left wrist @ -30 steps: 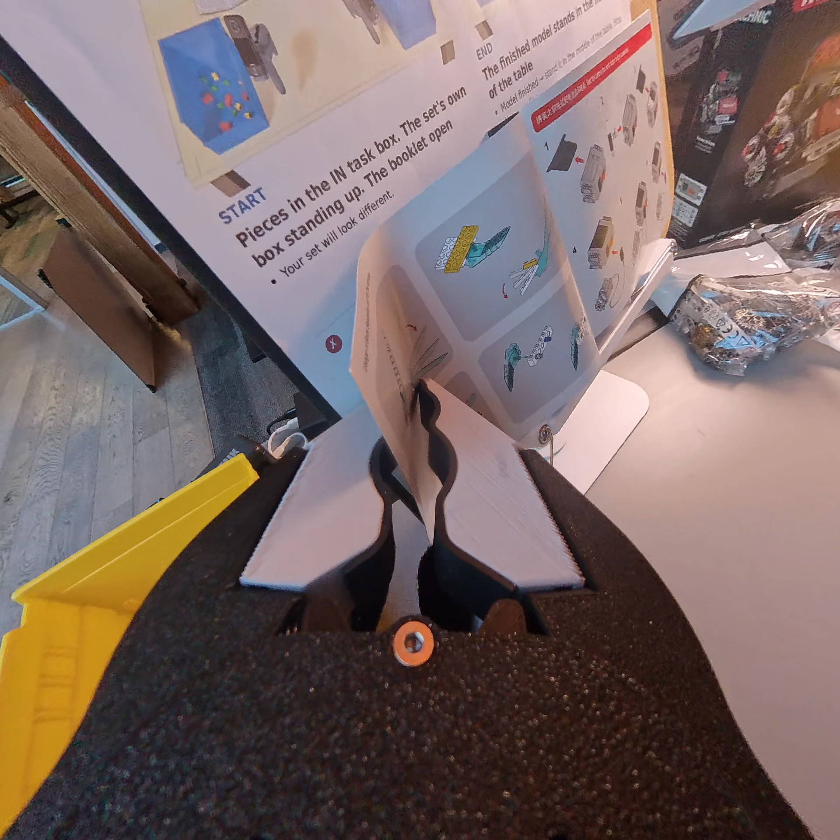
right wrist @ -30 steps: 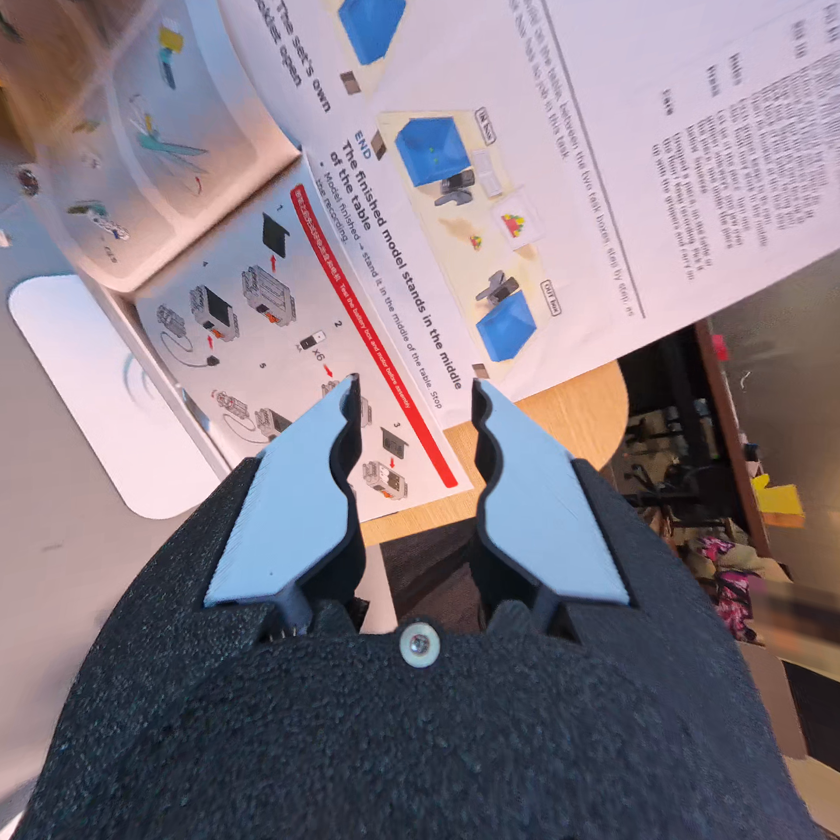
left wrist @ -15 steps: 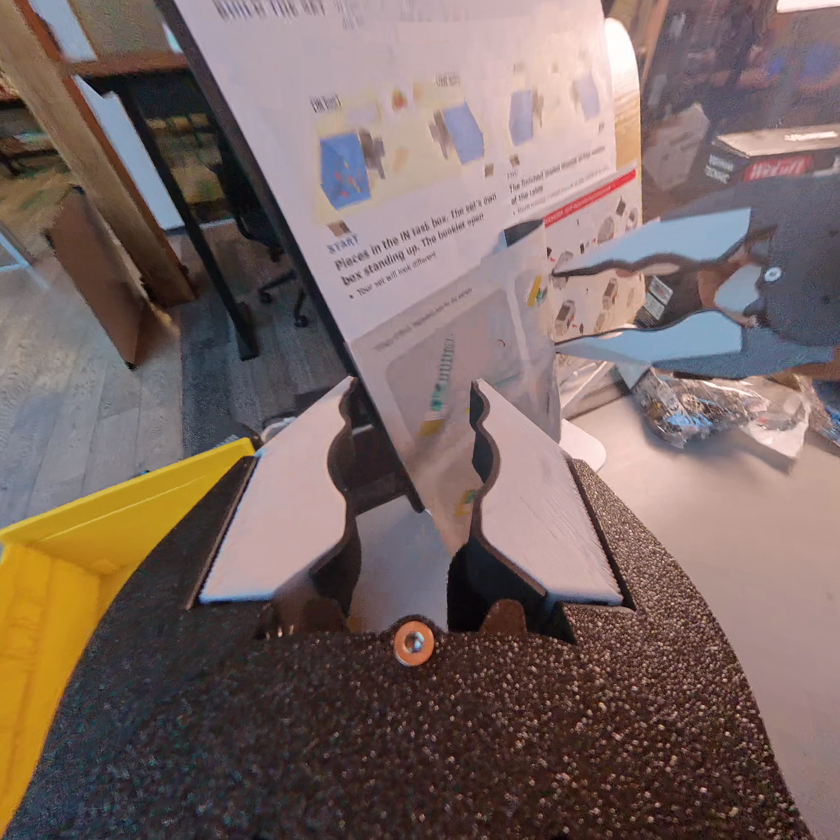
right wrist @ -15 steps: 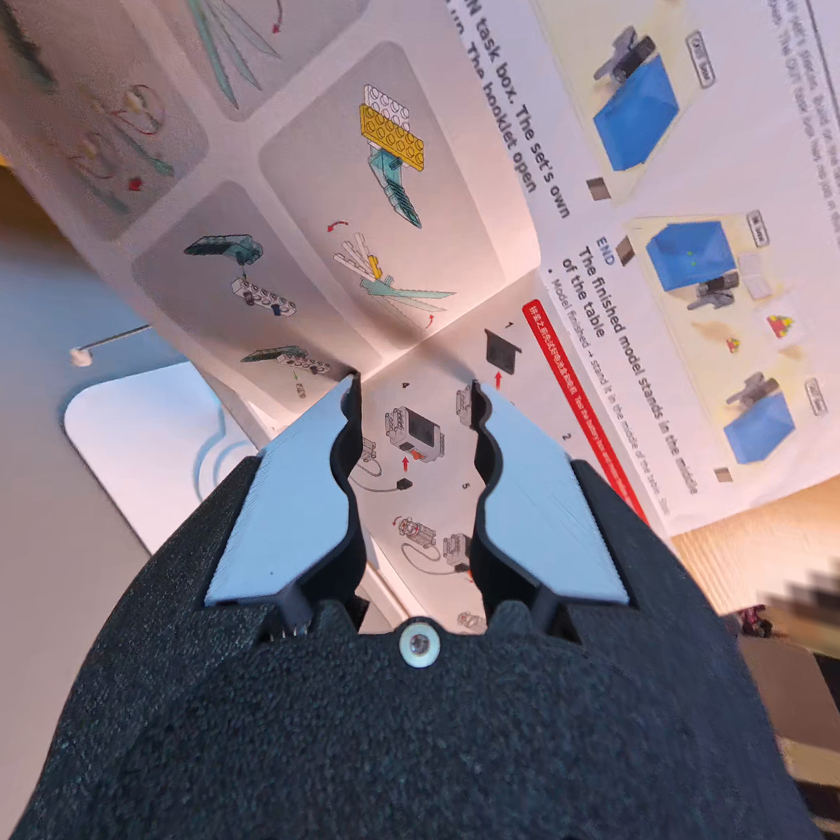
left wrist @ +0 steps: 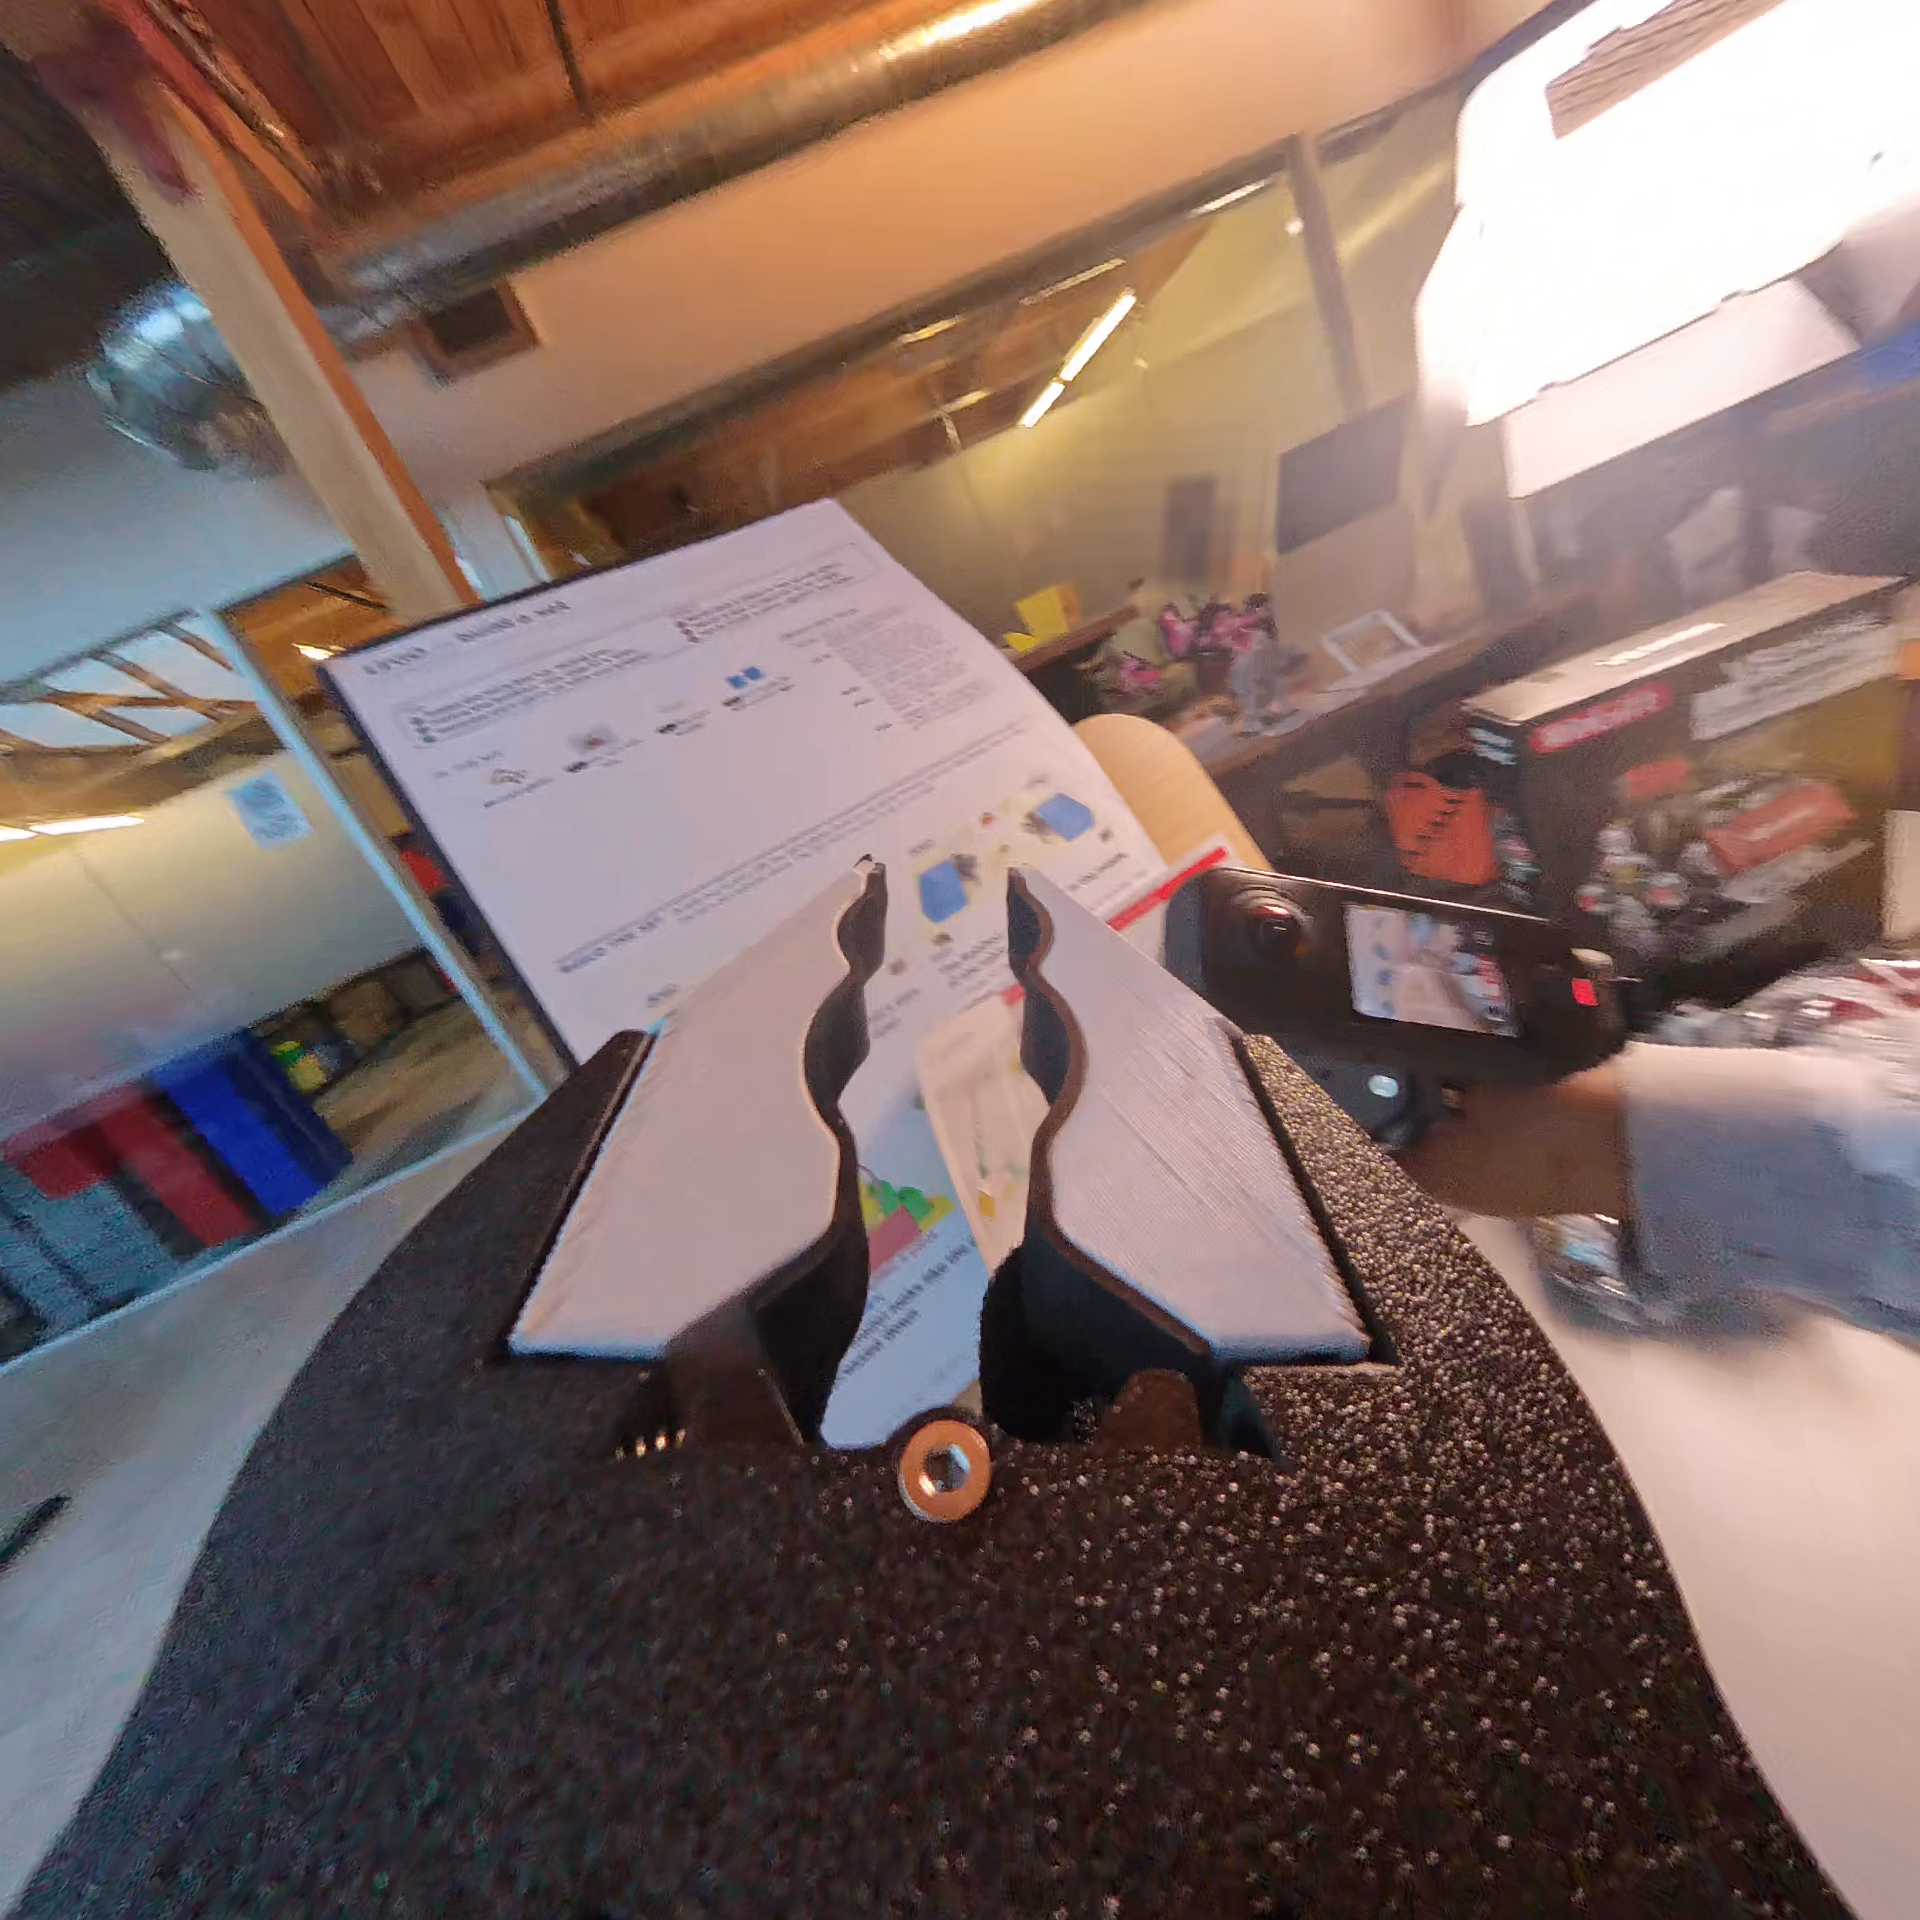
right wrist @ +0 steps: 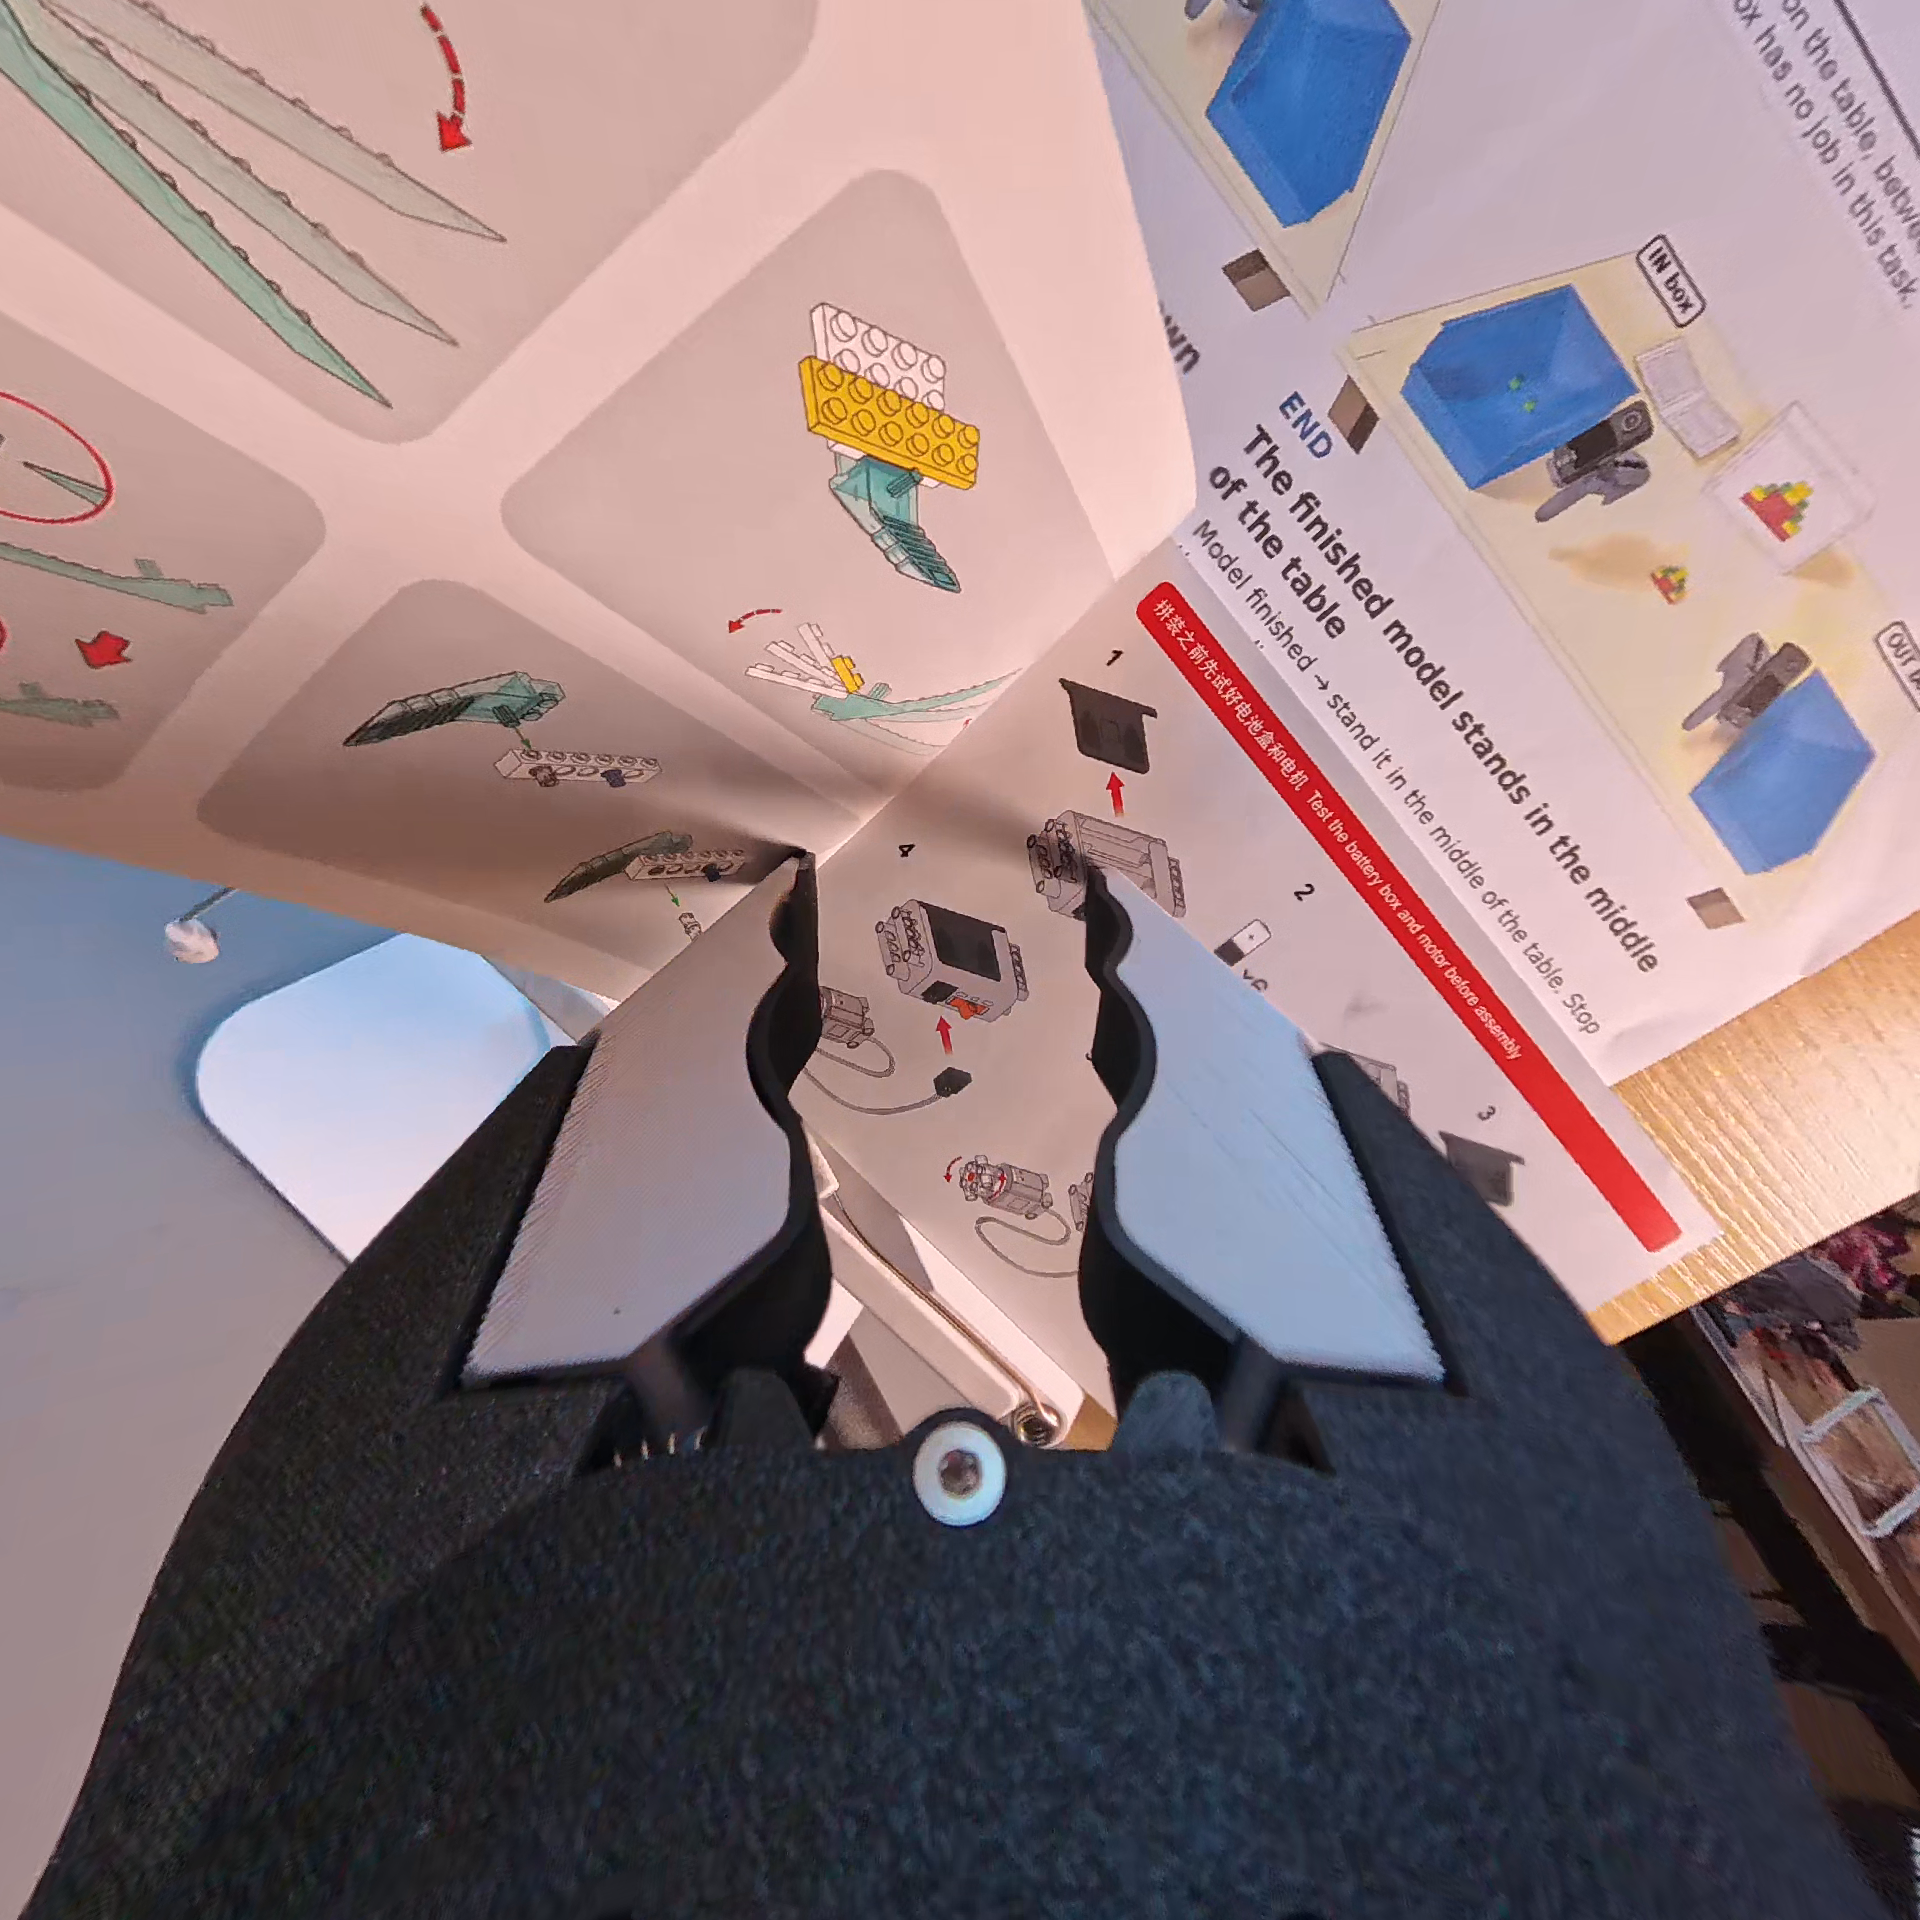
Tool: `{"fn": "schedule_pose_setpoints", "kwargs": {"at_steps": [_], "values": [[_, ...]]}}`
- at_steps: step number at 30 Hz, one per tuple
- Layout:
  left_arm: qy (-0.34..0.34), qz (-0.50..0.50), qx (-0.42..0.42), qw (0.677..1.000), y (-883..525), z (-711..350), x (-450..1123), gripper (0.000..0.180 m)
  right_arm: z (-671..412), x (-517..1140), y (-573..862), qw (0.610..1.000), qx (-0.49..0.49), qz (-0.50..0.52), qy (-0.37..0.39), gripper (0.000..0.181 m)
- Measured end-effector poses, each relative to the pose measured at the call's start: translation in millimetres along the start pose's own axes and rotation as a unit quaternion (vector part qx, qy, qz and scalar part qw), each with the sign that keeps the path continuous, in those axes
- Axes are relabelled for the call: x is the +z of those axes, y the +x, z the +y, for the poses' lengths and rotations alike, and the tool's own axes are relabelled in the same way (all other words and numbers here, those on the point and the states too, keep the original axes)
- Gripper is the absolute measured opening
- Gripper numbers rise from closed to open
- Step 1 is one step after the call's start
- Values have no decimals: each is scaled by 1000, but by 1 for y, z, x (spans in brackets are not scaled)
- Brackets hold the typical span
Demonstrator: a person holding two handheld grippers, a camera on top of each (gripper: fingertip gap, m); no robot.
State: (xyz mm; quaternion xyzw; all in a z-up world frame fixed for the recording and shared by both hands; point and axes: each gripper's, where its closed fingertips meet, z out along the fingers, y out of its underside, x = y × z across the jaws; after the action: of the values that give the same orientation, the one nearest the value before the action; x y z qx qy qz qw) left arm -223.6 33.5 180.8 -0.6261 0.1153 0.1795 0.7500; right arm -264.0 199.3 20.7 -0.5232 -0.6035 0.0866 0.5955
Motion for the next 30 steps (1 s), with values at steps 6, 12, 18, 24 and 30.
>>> {"fn": "schedule_pose_setpoints", "kwargs": {"at_steps": [6, 12, 18, 24, 30], "values": [[-180, 82, -24, 980, 60, 96, 21, 16, -1, 0, -1, 1000, 20, 10, 21, 52], [-265, -47, -100, 958, -17, 214, 59, 13, 7, -9, 2, 997, 35, -18, 71, 55], [-202, -54, -100, 973, -28, 222, 62, 0, 65, -23, 55, 991, 114, 25, 61, 57], [-196, -51, -70, 977, -26, 220, 63, 0, 107, -32, 111, 958, 273, 32, 79, 101], [-198, -47, -65, 977, -27, 220, 63, 0, 107, -13, 72, 848, 440, -273, 115, 56]]}}
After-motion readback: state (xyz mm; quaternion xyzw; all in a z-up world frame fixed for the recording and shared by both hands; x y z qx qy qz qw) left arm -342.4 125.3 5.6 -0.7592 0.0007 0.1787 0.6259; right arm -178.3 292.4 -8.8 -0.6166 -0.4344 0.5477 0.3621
